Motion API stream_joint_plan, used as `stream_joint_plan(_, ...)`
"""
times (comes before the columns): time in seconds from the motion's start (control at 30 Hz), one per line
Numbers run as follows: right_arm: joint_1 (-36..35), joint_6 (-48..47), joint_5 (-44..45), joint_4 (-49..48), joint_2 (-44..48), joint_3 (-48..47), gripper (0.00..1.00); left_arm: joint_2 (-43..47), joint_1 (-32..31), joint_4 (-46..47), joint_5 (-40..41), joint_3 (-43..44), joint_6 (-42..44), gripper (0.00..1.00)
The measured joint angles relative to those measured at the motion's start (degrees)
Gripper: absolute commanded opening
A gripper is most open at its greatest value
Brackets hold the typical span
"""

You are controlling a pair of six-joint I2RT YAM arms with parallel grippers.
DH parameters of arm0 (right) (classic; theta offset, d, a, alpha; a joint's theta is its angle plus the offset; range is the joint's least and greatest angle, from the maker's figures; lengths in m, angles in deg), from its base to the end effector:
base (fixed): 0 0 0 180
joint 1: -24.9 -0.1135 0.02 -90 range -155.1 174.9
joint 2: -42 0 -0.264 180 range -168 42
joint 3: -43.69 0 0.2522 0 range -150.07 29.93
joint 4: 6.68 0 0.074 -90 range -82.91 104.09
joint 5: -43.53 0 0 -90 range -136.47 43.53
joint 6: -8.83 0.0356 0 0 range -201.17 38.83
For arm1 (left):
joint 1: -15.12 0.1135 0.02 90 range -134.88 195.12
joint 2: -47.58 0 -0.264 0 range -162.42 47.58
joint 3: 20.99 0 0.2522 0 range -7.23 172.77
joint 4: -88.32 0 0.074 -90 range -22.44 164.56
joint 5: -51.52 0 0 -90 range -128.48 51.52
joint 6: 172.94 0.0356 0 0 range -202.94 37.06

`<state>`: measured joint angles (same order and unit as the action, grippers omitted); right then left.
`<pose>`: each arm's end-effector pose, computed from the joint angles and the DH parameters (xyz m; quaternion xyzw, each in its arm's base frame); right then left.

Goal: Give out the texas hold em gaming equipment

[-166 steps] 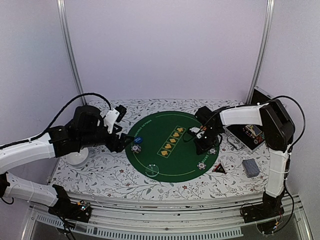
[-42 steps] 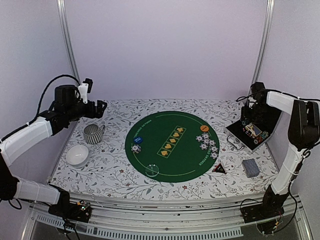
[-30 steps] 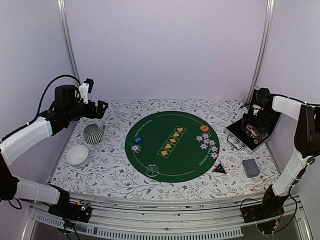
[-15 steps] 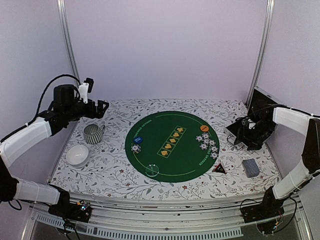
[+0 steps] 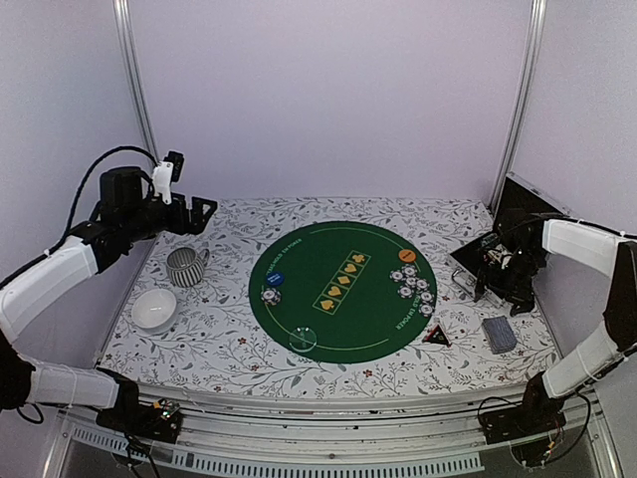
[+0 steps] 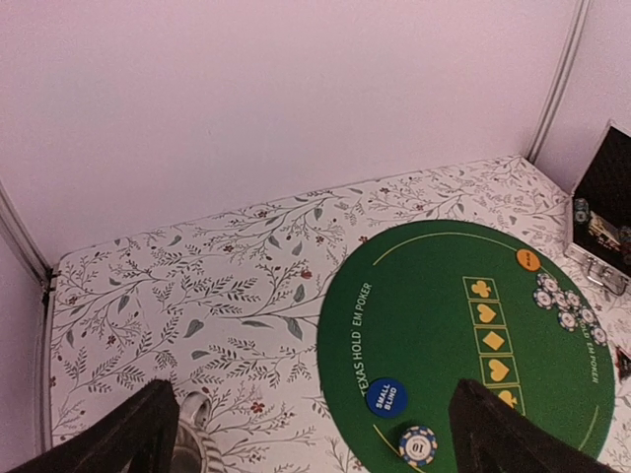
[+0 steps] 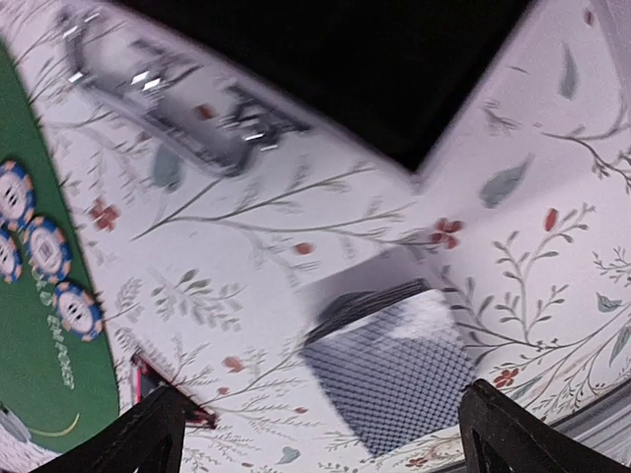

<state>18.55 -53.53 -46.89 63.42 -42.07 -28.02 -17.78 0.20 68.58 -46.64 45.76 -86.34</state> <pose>0.2519 0.0283 0.2135 0.1841 0.9807 0.0227 0.0618 0.2555 -0.0733 0.3252 0.1226 0.8005 -0.1499 0.5672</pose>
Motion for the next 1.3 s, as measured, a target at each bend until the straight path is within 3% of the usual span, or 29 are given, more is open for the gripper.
stream_joint_plan(0.17,9.2,2.8,1.1,-0.4,1.5,3.2,0.99,1.2,0.0,0.3,-1.9,0.0,-0.4,0.98)
stream_joint_plan(0.3,10.8,3.0,-0.4,-0.7,4.9,0.4,0.99,2.2,0.0,0.8,-3.5,-0.1,-1.1,0.98)
stream_joint_plan(0.47,10.6,-8.4,-3.3,-3.7,1.4,-13.4,0.99,3.4,0.0,1.3,-5.2,-0.5,-1.2,0.98)
stream_joint_plan(0.57,10.5,-20.2,-3.9,-9.2,1.6,-15.8,0.99,4.0,0.0,1.4,-6.1,-0.6,-1.1,0.98)
stream_joint_plan(0.67,10.5,-32.6,-5.0,-11.0,3.0,-13.6,0.99,4.5,0.0,1.4,-6.4,-0.6,-0.9,0.98)
stream_joint_plan(0.9,7.7,-54.4,-3.3,-8.9,10.1,5.7,0.99,5.0,0.0,1.4,-6.5,-0.6,-0.4,0.98)
stream_joint_plan(1.13,7.0,-60.4,-2.3,-6.1,10.8,10.4,0.99,5.1,0.0,1.4,-8.3,-0.6,-0.5,0.98)
stream_joint_plan(1.3,7.0,-60.7,-1.6,-5.8,6.1,10.4,0.99,5.6,0.0,1.4,-9.3,-0.6,-0.4,0.98)
